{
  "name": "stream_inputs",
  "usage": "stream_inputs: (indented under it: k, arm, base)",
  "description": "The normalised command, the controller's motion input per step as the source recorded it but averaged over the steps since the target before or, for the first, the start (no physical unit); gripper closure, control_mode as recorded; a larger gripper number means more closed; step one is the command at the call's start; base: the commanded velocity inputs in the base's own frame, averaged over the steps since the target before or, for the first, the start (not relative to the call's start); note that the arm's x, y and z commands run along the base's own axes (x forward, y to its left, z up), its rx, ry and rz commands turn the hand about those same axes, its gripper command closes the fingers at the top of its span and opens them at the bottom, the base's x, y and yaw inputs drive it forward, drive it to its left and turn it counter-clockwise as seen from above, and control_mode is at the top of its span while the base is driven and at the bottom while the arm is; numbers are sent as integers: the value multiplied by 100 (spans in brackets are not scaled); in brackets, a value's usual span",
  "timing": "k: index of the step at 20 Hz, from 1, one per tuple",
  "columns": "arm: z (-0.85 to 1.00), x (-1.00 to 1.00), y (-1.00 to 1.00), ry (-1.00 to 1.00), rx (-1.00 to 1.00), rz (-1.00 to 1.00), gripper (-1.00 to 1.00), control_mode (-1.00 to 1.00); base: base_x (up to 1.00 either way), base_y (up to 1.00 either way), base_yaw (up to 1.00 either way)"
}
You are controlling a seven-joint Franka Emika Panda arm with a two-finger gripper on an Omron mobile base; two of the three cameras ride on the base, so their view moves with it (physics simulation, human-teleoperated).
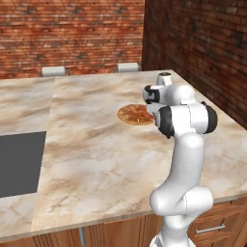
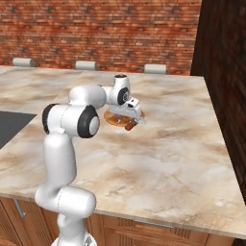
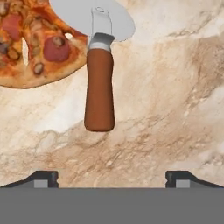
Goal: Take the pizza cutter from the drawer on the right and place it on the dining counter for cutting.
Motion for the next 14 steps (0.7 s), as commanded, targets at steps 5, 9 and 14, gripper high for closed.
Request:
stream_inputs:
  k: [5,9,14]
  arm:
    - [9,-100,38,-3,0,0,-100,-100]
    - [27,-100,14,-8,0,0,-100,-100]
    - [76,-100,6,-17,0,0,-100,-100]
  base:
    - [0,0,0]
    - [0,0,0]
    - [0,0,0]
